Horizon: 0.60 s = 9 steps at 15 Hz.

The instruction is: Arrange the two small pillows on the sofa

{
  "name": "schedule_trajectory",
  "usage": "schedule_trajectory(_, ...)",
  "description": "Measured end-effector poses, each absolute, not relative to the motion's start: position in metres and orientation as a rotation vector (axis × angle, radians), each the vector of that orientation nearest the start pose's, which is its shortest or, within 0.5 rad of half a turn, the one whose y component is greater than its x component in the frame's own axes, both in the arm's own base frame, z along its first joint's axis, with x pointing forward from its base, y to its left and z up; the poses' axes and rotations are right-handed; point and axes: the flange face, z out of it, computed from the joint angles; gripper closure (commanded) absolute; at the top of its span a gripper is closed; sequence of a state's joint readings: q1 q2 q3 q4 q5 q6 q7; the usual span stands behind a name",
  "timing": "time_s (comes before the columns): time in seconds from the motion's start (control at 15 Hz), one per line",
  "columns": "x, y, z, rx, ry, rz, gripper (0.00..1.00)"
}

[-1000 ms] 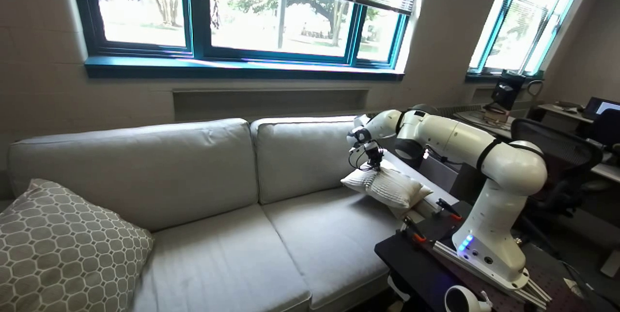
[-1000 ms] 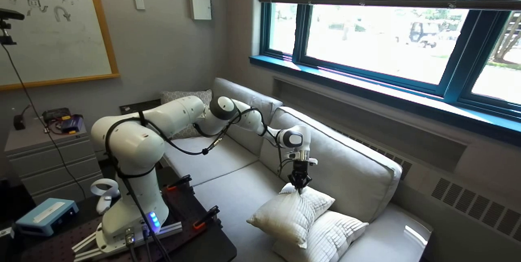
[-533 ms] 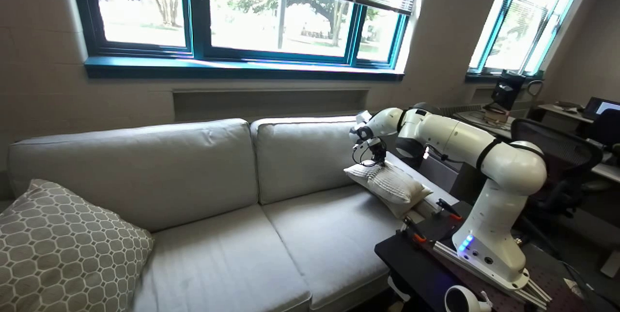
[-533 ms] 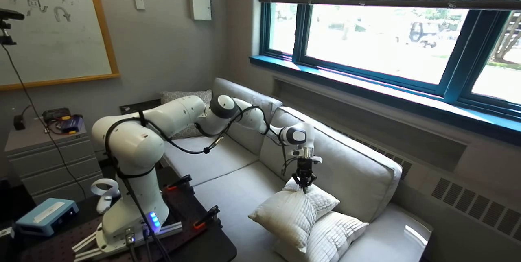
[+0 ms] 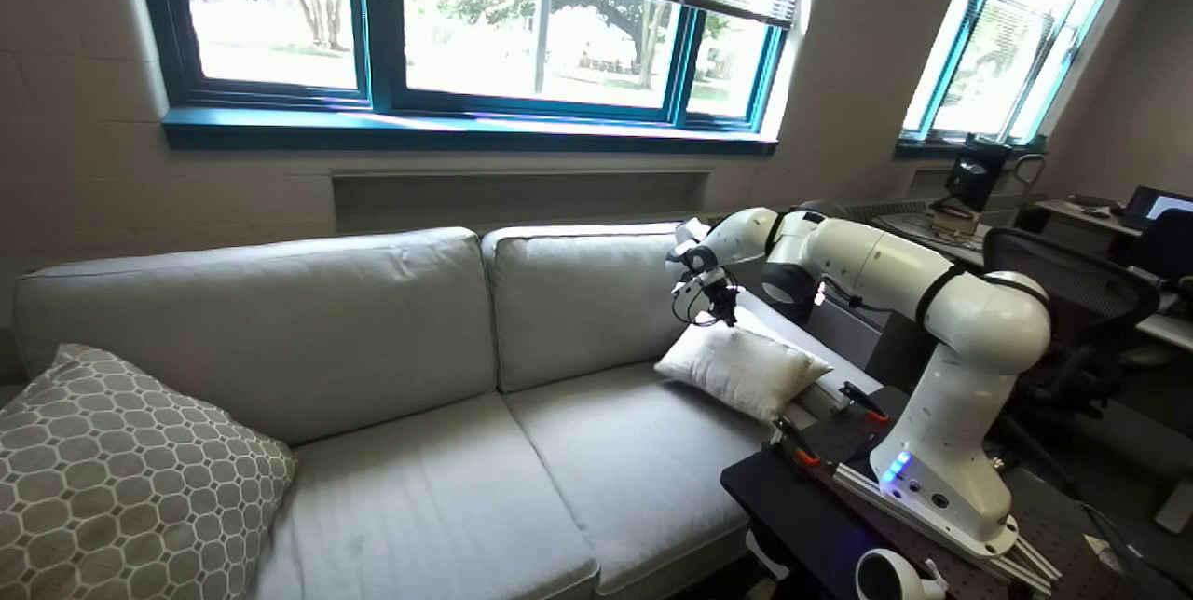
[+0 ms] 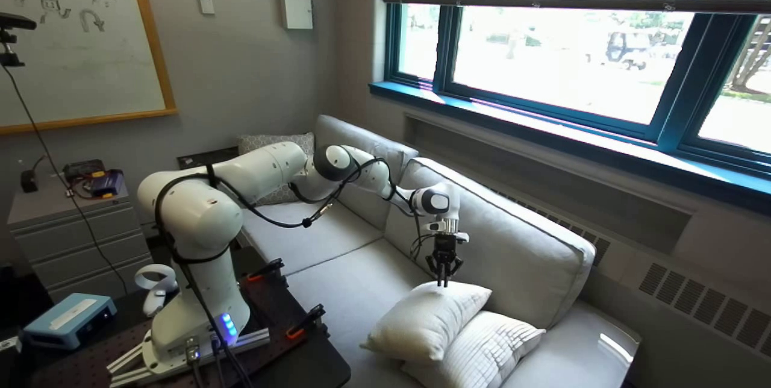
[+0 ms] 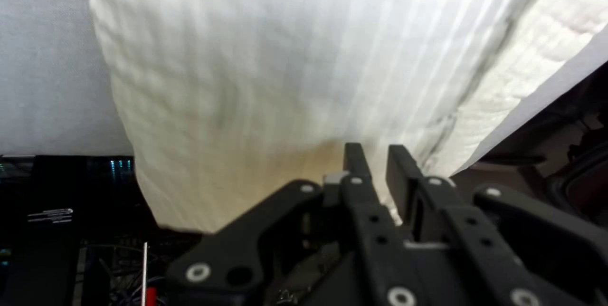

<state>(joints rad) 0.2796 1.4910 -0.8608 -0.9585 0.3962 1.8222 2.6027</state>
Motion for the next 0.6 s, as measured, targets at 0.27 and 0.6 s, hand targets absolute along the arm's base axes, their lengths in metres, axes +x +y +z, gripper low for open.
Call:
schedule_trajectory(0.27, 0.712, -0.15, 0.038, 0.444, -2.541, 0.533, 0.17)
schedule_trajectory(0.6, 0.734, -0.128, 0.032, 0.691, -2.599, 0.487, 0.0)
